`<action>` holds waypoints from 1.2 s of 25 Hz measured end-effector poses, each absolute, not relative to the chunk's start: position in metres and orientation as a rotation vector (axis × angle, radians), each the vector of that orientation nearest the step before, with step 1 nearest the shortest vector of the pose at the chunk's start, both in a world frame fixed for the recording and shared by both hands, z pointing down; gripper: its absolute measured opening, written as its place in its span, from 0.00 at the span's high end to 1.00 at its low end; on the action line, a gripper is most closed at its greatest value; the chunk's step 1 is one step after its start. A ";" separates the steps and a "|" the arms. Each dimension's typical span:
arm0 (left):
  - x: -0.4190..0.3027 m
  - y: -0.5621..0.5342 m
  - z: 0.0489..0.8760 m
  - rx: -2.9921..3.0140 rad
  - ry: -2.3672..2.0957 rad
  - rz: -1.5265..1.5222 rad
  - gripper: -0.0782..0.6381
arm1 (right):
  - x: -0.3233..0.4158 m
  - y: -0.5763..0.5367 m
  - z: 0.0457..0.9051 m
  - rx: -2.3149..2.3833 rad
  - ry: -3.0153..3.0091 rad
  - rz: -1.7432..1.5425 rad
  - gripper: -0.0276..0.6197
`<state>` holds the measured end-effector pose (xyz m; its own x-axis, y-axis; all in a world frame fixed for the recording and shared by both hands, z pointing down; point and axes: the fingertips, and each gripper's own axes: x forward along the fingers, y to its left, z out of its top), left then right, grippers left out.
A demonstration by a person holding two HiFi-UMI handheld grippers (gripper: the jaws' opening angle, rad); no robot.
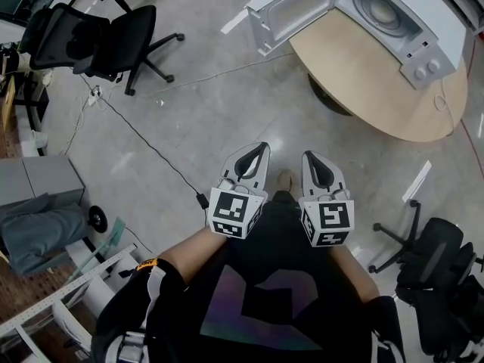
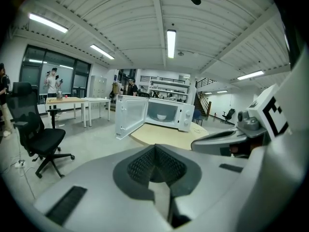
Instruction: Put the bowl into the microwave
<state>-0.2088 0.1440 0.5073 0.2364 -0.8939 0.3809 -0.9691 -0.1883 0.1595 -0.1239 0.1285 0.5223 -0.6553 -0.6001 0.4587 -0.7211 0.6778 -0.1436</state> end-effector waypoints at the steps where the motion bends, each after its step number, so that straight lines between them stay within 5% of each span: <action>1: -0.209 0.146 0.506 2.158 -1.719 0.287 0.83 | -0.124 0.131 0.523 1.031 -2.517 0.444 0.93; 30: -0.175 0.151 0.498 2.202 -1.711 0.274 0.83 | -0.096 0.140 0.514 1.016 -2.543 0.399 0.93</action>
<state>-0.1748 0.1506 0.4982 0.2571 -0.8998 0.3525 -0.9649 -0.2186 0.1457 -0.0956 0.1405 0.5140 -0.6706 -0.5985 0.4384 -0.7040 0.6996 -0.1218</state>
